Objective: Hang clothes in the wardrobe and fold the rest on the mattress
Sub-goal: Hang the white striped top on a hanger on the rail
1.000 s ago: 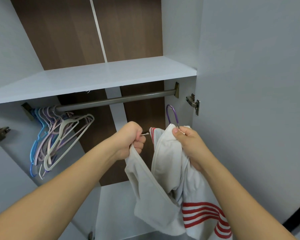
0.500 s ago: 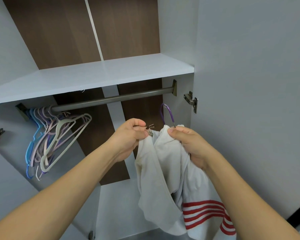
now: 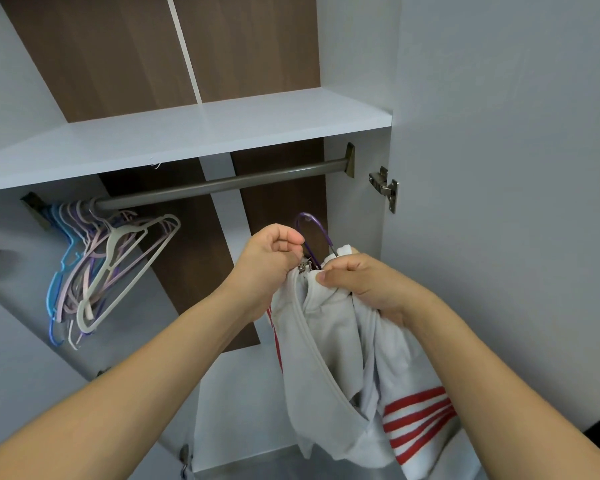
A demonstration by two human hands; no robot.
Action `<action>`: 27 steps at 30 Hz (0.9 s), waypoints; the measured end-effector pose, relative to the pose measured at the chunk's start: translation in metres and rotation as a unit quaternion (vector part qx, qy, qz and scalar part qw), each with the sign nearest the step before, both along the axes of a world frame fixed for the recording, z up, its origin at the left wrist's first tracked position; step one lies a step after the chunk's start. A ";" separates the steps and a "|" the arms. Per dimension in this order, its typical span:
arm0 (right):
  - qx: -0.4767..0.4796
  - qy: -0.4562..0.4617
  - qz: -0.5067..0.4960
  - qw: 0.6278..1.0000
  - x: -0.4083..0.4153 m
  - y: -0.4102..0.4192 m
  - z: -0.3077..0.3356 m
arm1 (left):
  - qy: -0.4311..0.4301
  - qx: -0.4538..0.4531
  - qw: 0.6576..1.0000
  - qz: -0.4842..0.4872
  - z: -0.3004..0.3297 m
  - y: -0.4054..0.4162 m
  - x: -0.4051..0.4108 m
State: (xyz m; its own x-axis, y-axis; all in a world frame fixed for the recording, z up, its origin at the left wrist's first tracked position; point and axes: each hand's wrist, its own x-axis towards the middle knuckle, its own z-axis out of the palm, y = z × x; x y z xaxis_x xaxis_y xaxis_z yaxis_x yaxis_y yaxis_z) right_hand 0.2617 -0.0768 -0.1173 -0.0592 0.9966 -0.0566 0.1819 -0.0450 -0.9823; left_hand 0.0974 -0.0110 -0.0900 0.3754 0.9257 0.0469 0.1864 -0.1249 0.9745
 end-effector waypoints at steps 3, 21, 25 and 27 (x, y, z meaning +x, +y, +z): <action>0.009 0.009 -0.004 1.000 0.000 -0.001 0.001 | 0.026 0.056 0.998 0.001 0.000 -0.005 0.004; 0.044 -0.032 -0.022 0.998 0.003 -0.004 0.000 | 0.011 0.076 0.996 0.038 -0.002 -0.008 0.009; 0.043 -0.016 -0.024 0.999 0.001 -0.005 0.001 | 0.012 0.082 0.996 0.036 -0.001 -0.011 0.010; 0.044 -0.020 -0.028 0.998 0.001 -0.005 0.001 | 0.014 0.087 0.995 0.038 -0.001 -0.013 0.011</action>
